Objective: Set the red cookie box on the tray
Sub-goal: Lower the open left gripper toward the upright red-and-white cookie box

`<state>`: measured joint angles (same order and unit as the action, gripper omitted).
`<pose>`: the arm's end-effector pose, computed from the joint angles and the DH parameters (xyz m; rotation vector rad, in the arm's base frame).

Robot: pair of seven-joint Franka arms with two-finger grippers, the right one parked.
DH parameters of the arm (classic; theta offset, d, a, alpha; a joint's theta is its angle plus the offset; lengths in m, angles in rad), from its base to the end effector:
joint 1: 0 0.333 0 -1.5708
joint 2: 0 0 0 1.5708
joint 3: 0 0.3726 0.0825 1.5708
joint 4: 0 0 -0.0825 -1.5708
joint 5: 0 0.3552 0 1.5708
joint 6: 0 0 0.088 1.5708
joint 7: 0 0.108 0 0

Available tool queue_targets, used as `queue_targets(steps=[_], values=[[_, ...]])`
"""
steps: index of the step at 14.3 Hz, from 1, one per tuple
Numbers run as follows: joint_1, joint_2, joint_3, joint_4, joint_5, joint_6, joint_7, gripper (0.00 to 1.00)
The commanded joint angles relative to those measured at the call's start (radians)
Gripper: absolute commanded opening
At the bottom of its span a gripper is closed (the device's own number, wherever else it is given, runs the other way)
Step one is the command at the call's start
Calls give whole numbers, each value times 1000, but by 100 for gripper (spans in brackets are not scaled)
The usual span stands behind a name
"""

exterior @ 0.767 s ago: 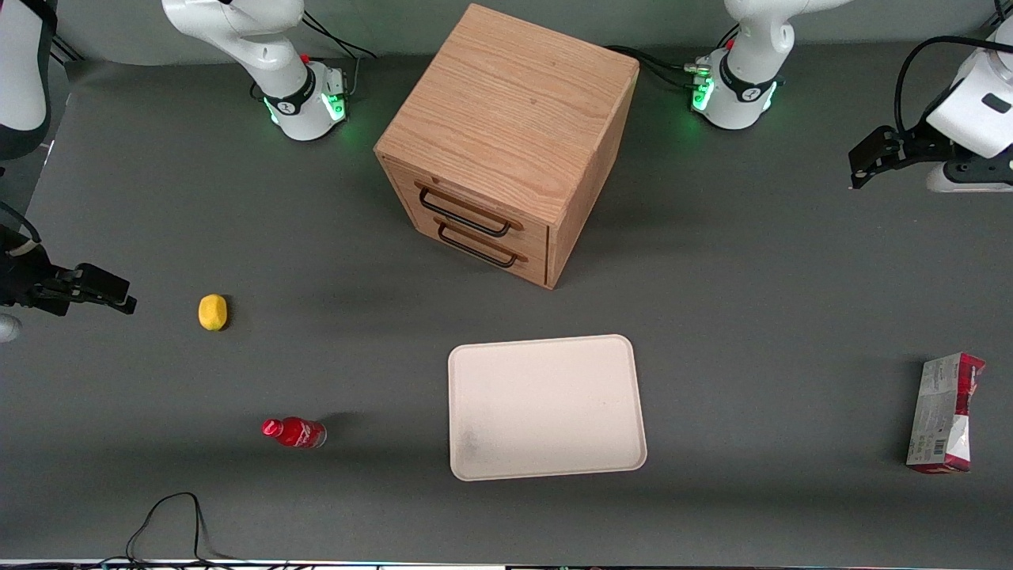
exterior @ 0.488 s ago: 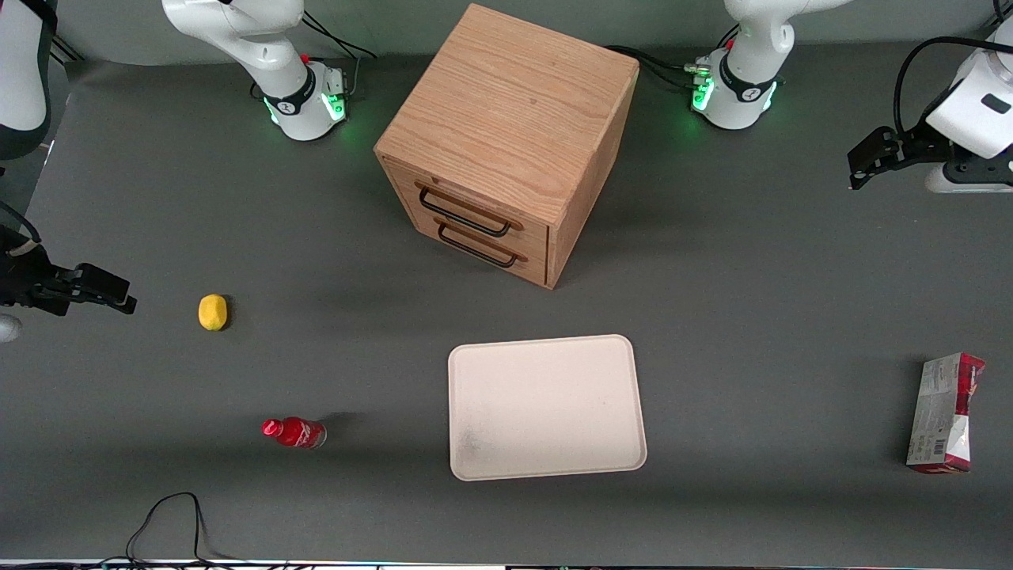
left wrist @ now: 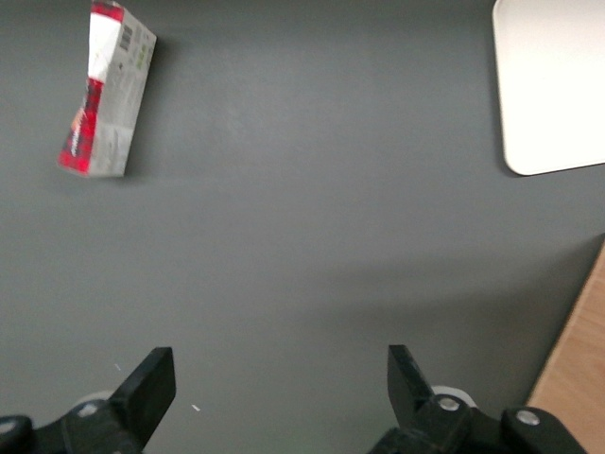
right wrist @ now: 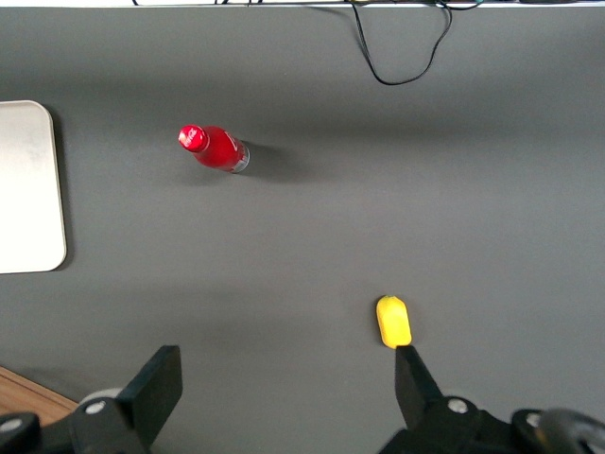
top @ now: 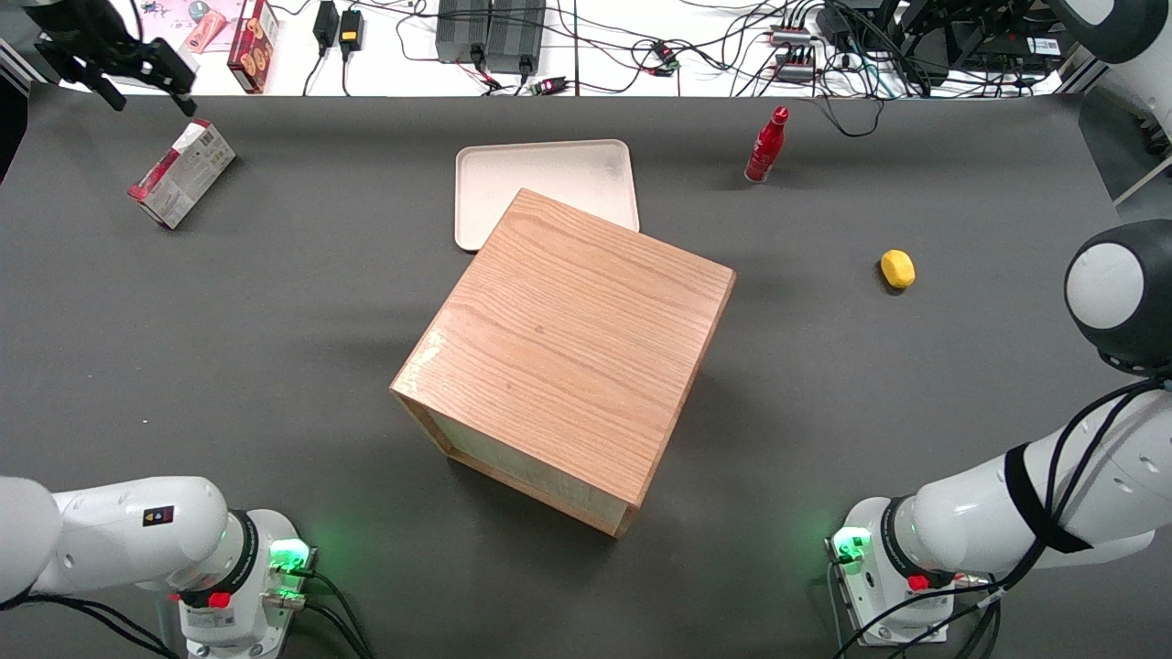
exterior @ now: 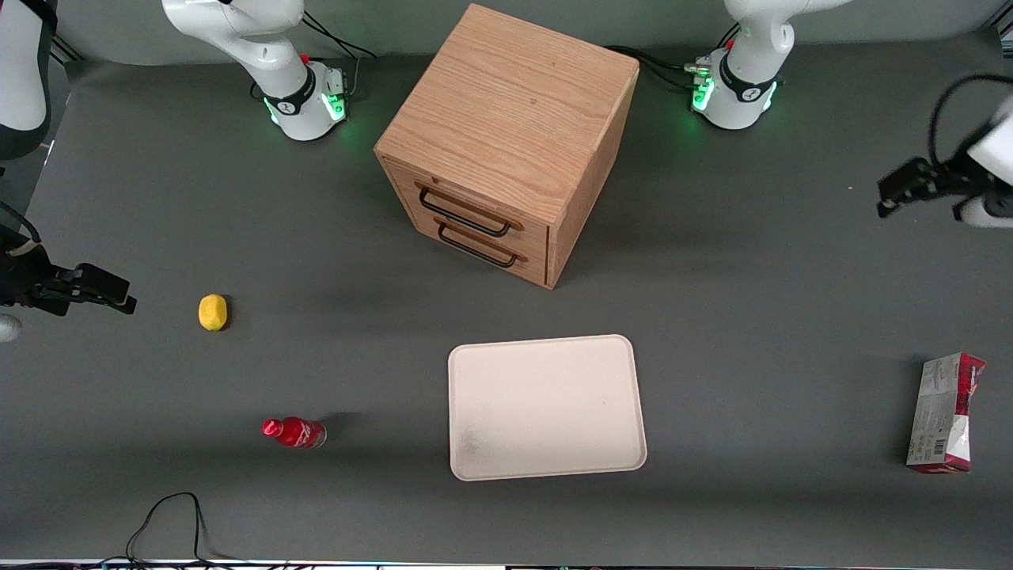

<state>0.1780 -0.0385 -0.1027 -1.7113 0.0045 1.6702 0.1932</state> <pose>0.5162 0.0382 0.6461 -3.1281 0.1852 0.0061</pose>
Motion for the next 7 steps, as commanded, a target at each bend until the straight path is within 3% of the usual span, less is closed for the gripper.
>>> queue_targets(steps=[1, 7], values=[[-17, 257, 96, 238, -6, -3, 200, 100], [-31, 556, 264, 392, -29, 272, 539, 100]])
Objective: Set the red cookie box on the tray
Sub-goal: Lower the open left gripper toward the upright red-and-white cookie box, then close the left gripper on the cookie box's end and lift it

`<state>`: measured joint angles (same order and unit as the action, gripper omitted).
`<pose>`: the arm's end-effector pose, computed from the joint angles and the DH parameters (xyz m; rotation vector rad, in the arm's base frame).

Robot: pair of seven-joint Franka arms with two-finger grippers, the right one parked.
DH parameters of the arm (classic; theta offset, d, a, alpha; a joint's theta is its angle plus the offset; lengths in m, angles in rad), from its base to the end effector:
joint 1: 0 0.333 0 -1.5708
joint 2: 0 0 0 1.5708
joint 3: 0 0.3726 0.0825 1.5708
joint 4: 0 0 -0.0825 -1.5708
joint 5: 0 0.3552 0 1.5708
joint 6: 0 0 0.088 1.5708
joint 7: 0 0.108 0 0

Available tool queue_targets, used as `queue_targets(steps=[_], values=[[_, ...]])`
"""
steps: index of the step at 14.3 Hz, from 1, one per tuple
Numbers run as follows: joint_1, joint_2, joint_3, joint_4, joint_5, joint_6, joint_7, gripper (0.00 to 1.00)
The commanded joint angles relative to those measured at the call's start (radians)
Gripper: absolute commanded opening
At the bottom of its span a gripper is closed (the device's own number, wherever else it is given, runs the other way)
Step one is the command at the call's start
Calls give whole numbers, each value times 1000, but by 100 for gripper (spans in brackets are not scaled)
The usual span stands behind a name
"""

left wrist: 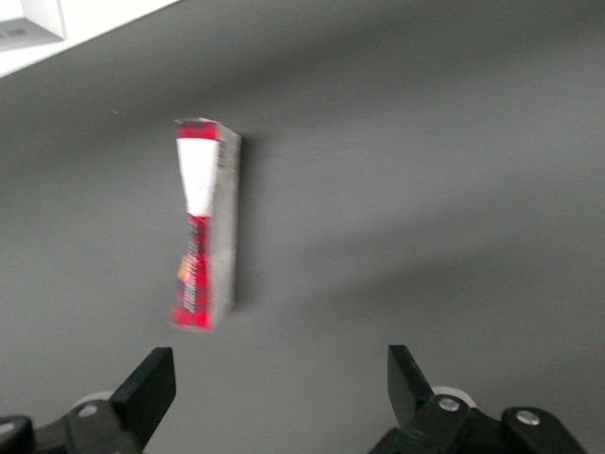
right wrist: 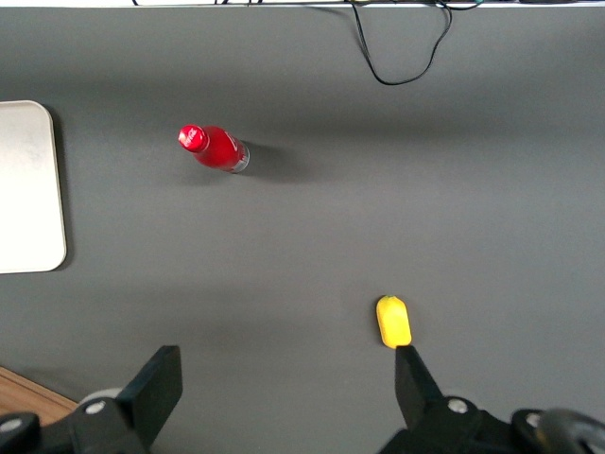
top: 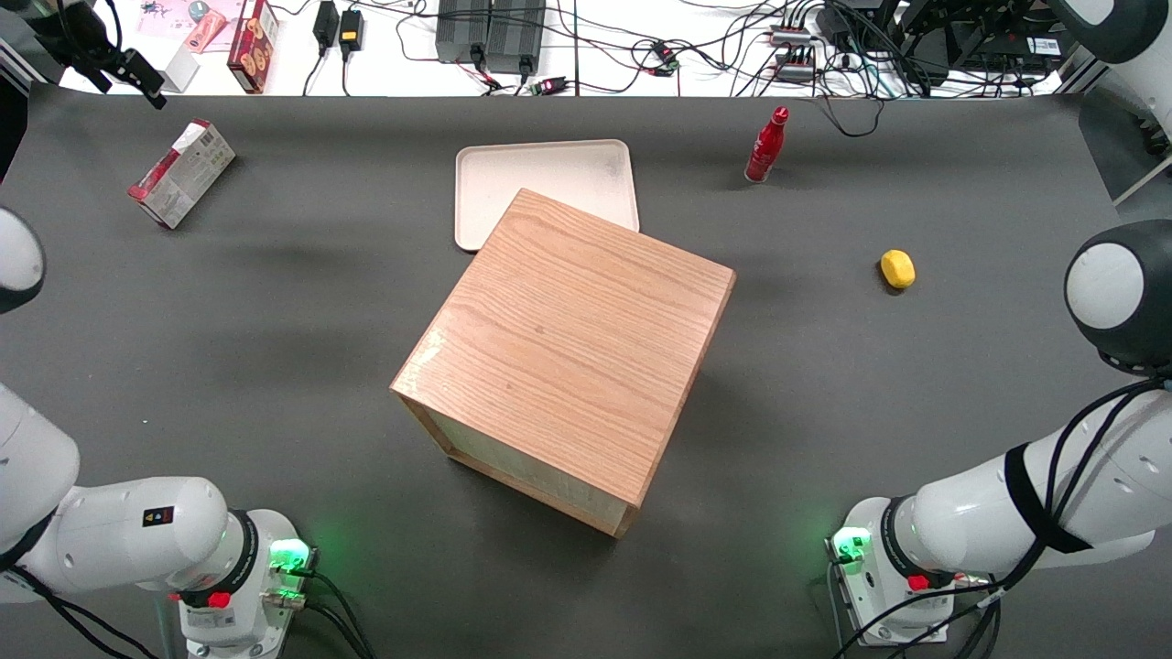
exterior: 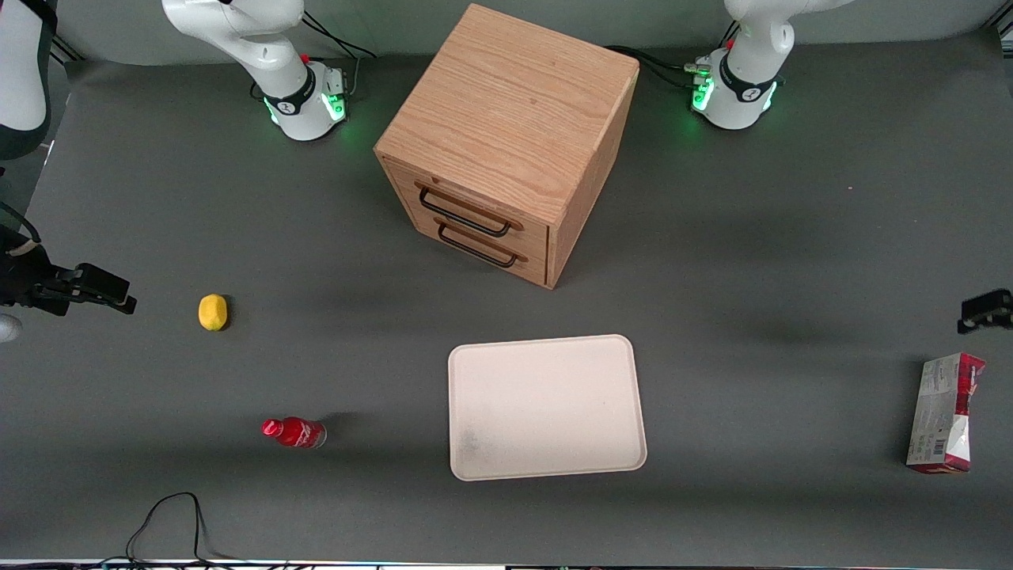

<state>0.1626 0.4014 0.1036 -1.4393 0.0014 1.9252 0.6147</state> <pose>0.6617 0.1665 0.5295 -3.0166 0.5472 -0.0931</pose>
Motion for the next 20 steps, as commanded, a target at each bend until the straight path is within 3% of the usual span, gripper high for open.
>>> queue_targets(steps=[1, 5, 11, 12, 13, 16, 17, 20], values=[[-6, 172, 59, 161, -35, 14, 158, 100], [38, 292, 59, 169, -37, 118, 288, 100], [68, 431, 57, 168, -61, 342, 298, 97], [68, 450, 57, 168, -101, 356, 298, 91], [68, 465, 57, 168, -122, 360, 297, 75], [68, 488, 57, 168, -126, 360, 266, 22], [68, 488, 57, 168, -124, 360, 249, 0], [55, 488, 57, 172, -120, 363, 238, 0]])
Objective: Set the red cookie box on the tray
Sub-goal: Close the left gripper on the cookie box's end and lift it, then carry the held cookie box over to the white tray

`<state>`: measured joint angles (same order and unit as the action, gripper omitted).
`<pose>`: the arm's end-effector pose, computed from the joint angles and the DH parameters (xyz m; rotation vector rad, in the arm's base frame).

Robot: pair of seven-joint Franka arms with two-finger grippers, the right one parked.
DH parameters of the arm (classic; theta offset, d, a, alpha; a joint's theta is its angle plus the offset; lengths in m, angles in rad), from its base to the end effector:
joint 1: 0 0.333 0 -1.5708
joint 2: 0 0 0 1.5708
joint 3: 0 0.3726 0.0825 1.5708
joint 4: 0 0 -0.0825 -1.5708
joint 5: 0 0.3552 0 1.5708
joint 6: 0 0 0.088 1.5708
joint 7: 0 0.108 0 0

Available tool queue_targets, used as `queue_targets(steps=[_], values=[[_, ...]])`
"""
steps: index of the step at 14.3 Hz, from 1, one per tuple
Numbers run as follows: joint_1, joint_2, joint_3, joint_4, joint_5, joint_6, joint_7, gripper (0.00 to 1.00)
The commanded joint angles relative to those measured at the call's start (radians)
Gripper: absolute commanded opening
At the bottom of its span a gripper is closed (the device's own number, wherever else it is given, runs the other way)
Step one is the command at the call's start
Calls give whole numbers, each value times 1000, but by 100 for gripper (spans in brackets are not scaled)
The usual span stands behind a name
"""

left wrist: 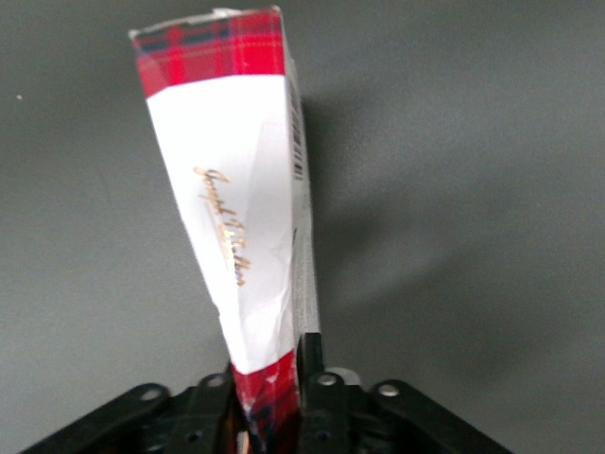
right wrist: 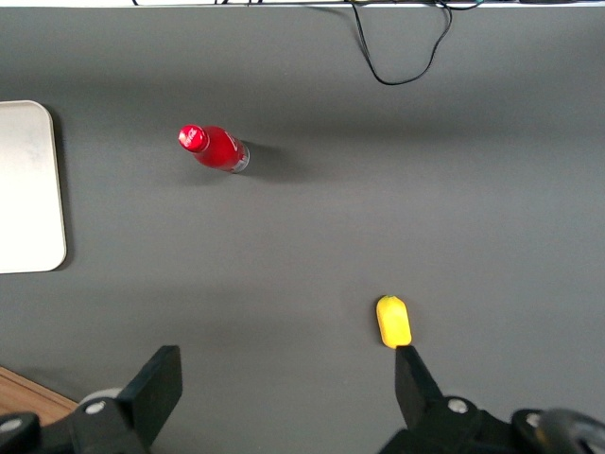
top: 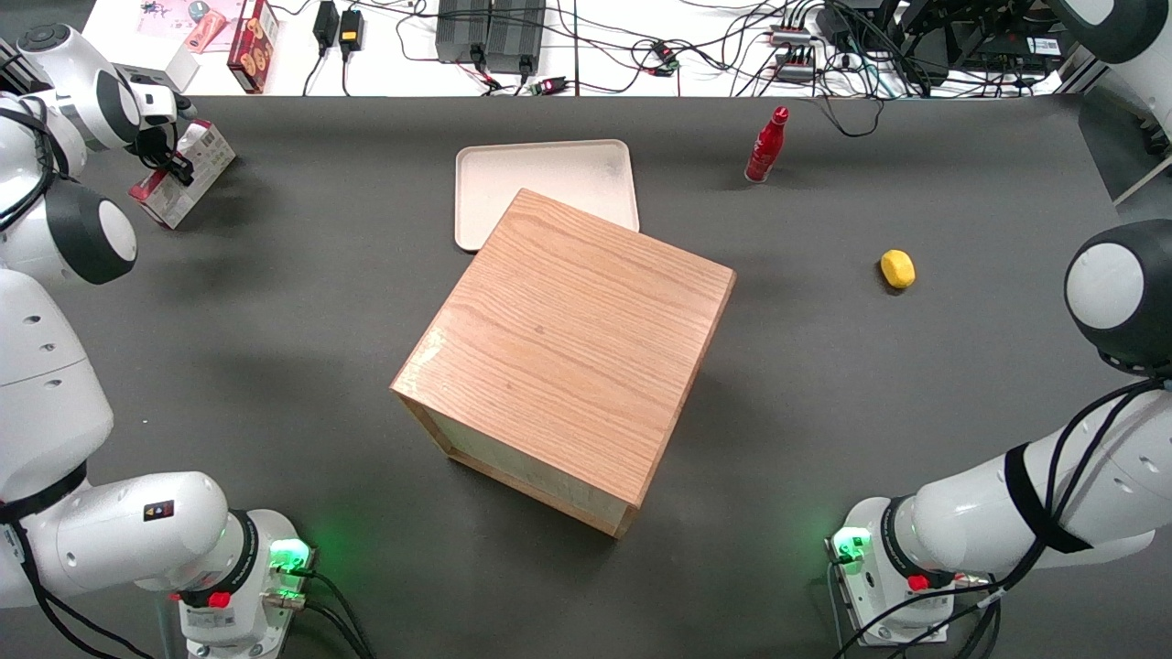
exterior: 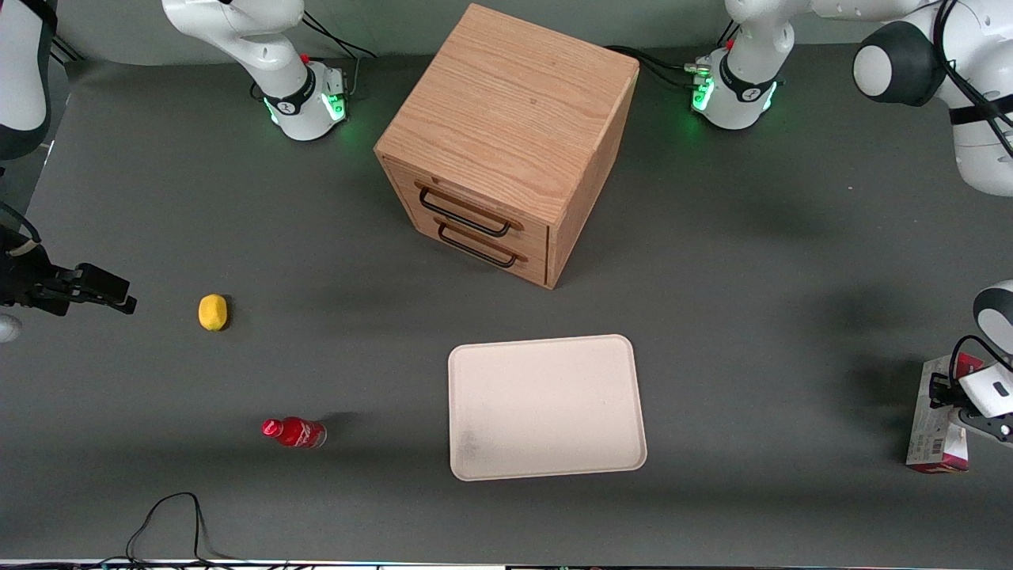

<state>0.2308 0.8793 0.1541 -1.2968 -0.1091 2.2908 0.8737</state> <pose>0.7357 0.2556 0.2803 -2.9534 0.7297 -0.1283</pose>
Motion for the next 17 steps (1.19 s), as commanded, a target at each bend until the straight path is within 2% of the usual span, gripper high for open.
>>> queue_targets(steps=[1, 4, 7, 11, 14, 15, 17], values=[[-13, 7, 7, 31, -9, 1, -21, 0], [-16, -9, 9, 39, -9, -23, -16, 0], [-40, -98, 5, 39, -15, -179, -34, 0], [-146, -268, 4, 40, -4, -463, -313, 0], [-252, -341, -5, 86, -3, -640, -555, 0], [-283, -341, -20, 132, 2, -693, -644, 0], [-330, -329, -109, 218, 35, -746, -857, 0]])
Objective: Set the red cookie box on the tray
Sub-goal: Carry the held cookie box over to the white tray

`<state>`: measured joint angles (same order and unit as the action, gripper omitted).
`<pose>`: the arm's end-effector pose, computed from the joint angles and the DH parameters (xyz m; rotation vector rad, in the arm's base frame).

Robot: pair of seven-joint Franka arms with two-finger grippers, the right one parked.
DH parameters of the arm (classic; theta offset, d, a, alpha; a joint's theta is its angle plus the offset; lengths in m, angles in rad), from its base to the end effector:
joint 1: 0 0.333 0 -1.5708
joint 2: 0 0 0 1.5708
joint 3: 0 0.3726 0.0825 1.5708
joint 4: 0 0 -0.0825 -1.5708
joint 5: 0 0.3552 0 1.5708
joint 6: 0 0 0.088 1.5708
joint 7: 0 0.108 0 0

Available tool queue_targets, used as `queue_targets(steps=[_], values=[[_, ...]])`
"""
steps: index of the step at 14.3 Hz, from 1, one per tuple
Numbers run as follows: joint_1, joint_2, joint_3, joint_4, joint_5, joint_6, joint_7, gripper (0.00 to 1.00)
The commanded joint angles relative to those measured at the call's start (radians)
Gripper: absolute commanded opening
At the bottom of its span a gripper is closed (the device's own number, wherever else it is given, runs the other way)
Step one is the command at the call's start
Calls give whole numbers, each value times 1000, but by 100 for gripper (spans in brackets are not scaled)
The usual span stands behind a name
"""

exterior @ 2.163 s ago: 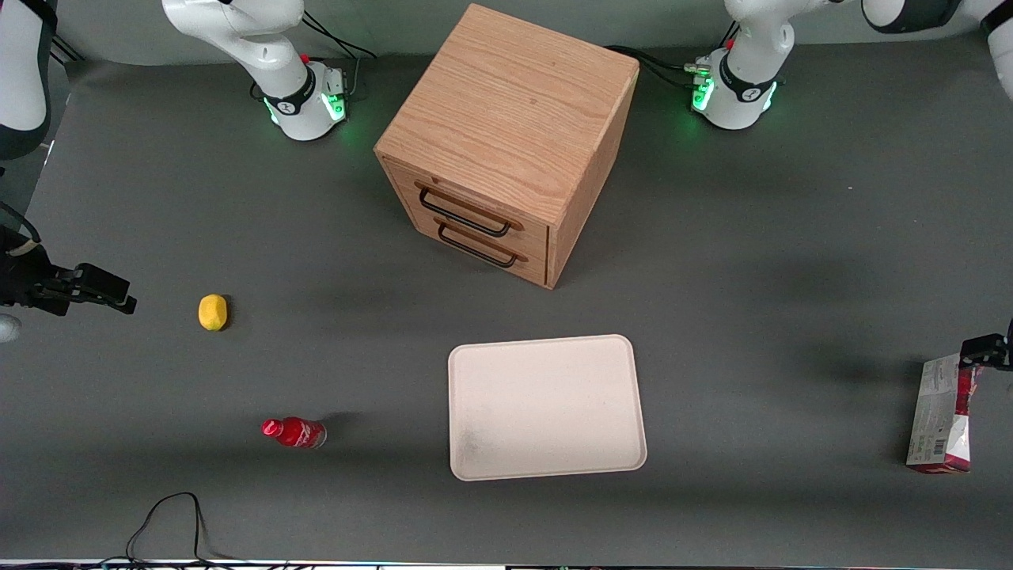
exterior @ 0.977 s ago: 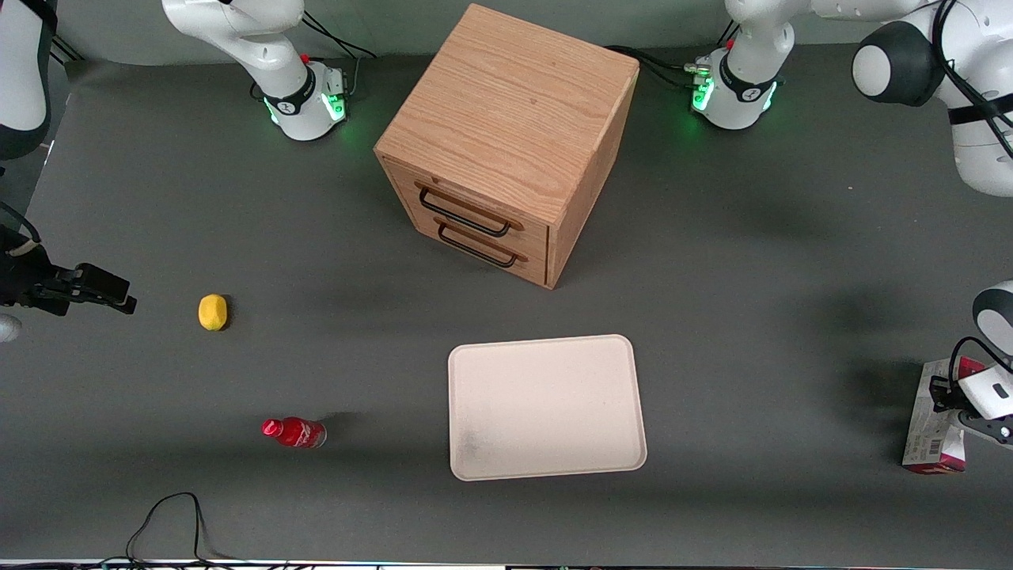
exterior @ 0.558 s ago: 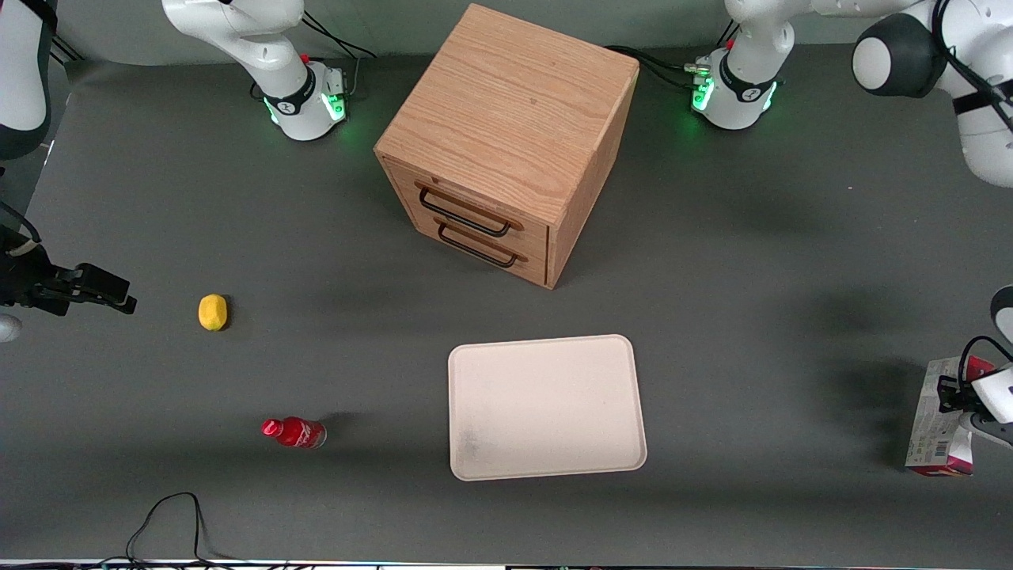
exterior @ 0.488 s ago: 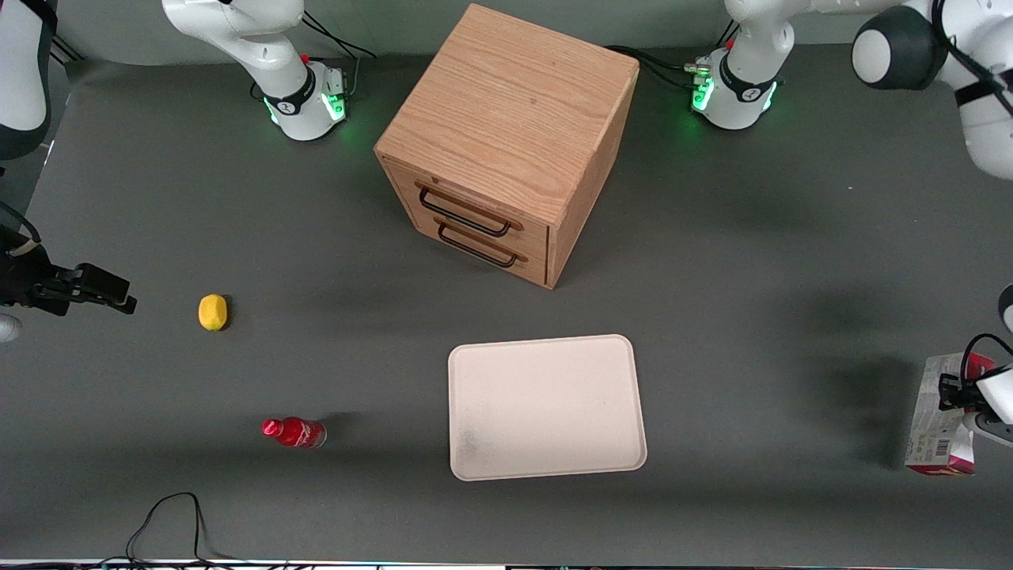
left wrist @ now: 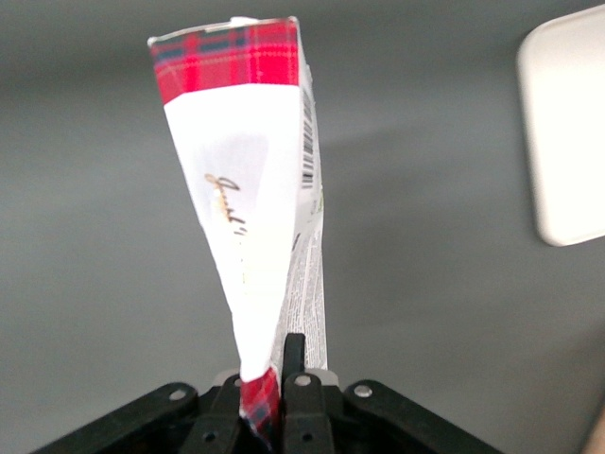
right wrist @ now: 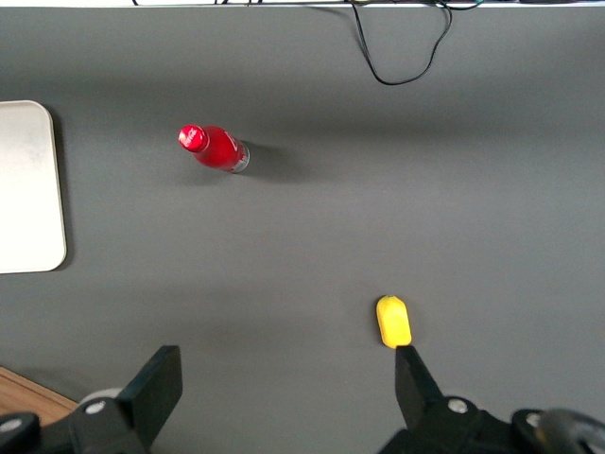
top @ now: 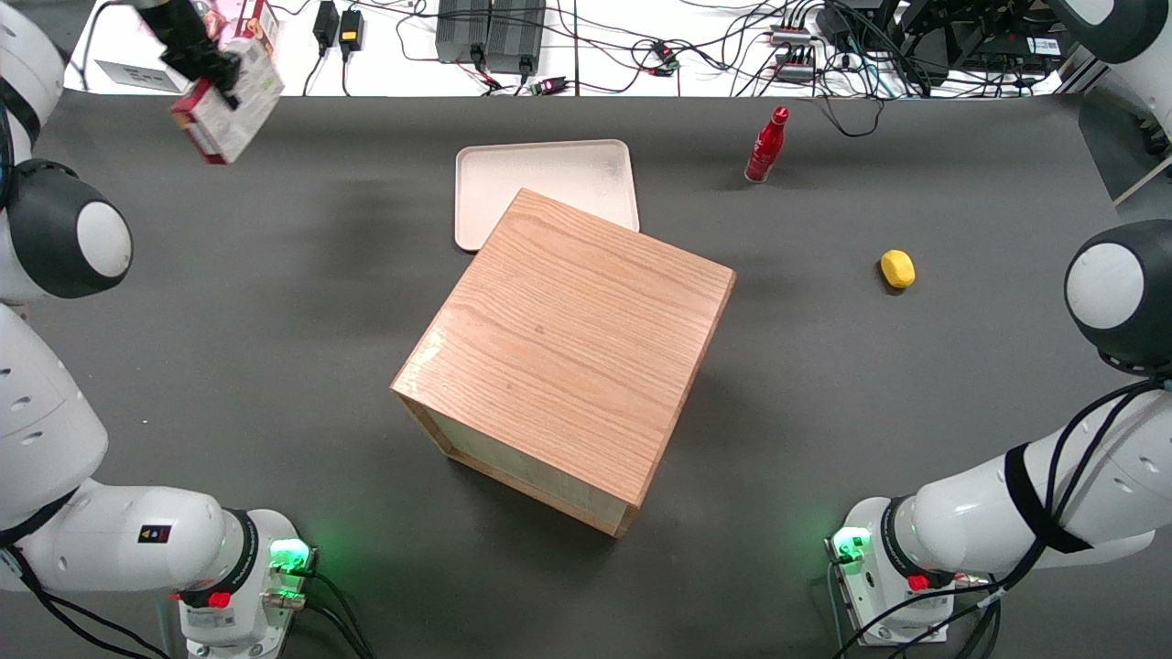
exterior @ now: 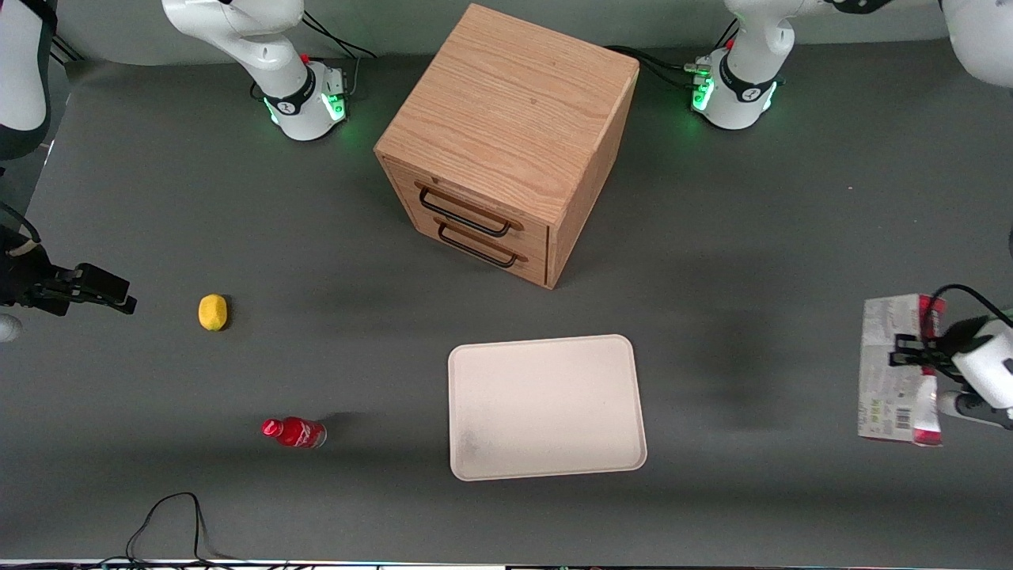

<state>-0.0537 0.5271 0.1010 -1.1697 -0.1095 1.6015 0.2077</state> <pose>0.6988 0.0017 0.5362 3.0594 -0.2502 -0.1306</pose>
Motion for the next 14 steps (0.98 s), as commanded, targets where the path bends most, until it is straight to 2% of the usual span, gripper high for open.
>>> queue_targets(steps=[1, 4, 7, 10, 14], values=[[-63, 28, -116, 100, 56, -45, -294, 0], [-135, 102, -220, 131, 82, 56, -572, 0], [-234, 195, -228, 130, 186, 182, -710, 0], [-281, 286, -231, 128, 197, 285, -786, 0], [-304, 375, -231, 116, 231, 368, -798, 0]])
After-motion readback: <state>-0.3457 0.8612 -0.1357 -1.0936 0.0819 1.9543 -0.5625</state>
